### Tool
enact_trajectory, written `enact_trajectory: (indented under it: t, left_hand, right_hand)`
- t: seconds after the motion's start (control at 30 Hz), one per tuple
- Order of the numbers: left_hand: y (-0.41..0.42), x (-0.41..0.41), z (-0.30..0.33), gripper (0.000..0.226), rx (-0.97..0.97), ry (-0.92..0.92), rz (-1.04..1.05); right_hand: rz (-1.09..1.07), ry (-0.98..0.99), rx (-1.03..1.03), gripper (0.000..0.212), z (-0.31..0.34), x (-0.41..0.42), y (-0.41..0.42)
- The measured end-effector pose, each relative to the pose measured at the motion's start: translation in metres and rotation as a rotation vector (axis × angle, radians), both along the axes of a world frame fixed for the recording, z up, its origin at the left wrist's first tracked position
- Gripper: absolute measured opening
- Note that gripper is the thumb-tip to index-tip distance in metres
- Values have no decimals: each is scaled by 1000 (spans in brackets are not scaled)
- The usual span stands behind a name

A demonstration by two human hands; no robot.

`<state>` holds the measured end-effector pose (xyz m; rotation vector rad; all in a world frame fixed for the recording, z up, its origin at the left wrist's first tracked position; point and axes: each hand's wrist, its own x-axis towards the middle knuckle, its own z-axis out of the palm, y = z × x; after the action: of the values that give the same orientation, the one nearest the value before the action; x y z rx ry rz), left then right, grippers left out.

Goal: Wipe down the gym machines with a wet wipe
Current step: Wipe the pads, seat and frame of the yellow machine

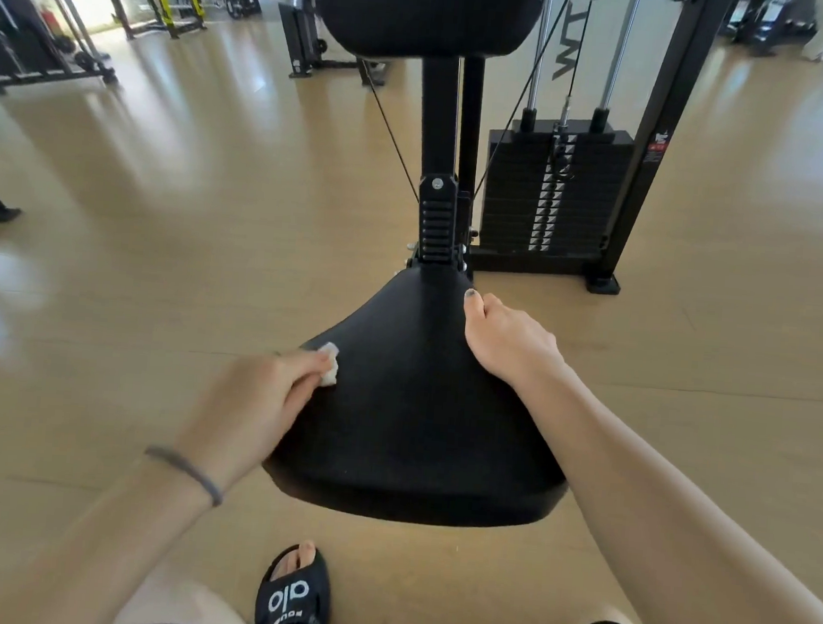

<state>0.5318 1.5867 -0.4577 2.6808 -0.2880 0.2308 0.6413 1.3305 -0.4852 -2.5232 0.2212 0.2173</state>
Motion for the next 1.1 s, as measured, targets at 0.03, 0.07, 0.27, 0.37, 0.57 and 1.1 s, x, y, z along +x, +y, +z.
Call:
enact_trajectory:
  t: [0.03,0.07,0.27,0.37,0.57,1.1]
  left_hand:
    - [1,16,1,21,-9,30,96]
    - [0,29,2,20,-27,56,156]
    - [-37,-47,5,21,-77,8,-43]
    - [-43,-80,2,23,-116,-31,-157]
    - [-55,16,-5,23,51,9,-10]
    - [-60,6,21,19,257,270,-151]
  right_hand:
    - [0,-10,-18,66,0,0,1]
    - [-4,-14,-25,67,0,-1,2]
    - [-25,10,-12,68,4,-2,-1]
    - [-23,2,-38,69,3,-4,-2]
    - [2,-22,-79,69,3,-7,-6]
    - [53,240,-31,55,58,-70,10]
